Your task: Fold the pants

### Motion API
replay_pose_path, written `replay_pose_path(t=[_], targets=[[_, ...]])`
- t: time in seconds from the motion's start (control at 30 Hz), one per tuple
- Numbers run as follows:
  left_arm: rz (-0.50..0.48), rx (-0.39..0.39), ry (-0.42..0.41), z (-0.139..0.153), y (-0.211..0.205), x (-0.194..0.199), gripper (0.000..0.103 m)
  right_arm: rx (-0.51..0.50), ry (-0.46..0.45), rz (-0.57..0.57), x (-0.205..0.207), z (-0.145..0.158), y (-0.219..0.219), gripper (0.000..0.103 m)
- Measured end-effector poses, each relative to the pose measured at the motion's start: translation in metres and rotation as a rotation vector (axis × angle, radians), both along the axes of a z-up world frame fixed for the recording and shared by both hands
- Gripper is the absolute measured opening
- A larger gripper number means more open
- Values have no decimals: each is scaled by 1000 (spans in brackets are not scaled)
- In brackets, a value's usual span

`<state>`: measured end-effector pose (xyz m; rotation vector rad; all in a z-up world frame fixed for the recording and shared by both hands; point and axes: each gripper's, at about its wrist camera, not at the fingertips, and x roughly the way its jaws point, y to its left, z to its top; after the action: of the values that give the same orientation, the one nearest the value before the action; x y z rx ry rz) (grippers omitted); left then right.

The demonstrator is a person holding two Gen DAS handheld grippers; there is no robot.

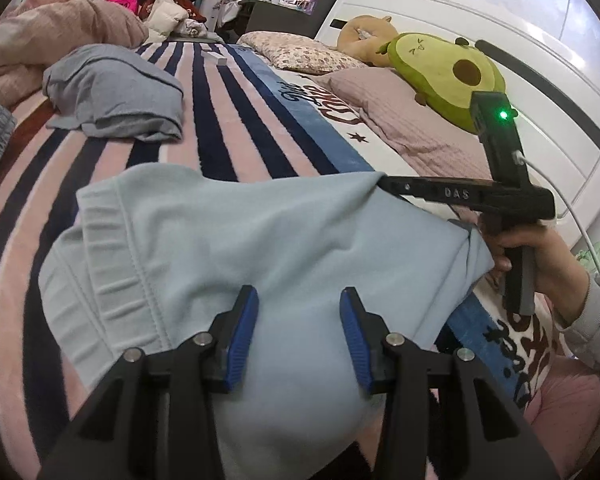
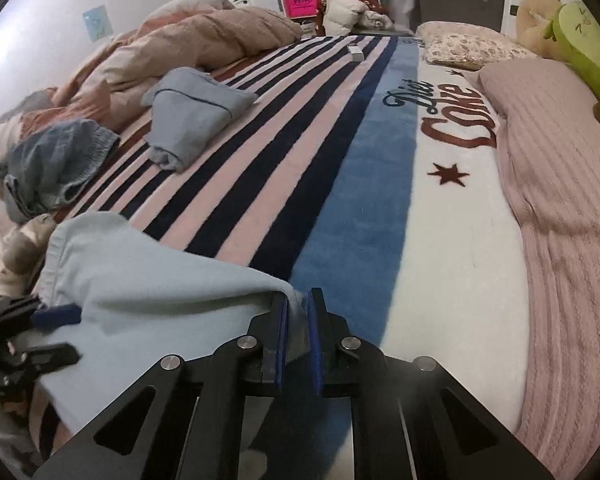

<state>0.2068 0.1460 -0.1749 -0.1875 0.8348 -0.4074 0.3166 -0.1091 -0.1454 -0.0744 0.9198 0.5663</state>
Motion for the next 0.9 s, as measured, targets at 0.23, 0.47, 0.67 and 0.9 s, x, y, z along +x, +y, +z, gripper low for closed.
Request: replay_pose_path(t=[0.23,0.47,0.67,0.9], targets=[[5,-25,4,-4,5,-1,33,223,209,-38,42,-15,-21,9],[13,-52,-23,6,8,-7,42,266,325,-8,46,-18,-33,38],[110,21,-83,32,29,-22,52,216,292,42,9,2,-27,56],[246,-9,35,14,80,-23,53,206,343,62,-18,-7,-25,57]])
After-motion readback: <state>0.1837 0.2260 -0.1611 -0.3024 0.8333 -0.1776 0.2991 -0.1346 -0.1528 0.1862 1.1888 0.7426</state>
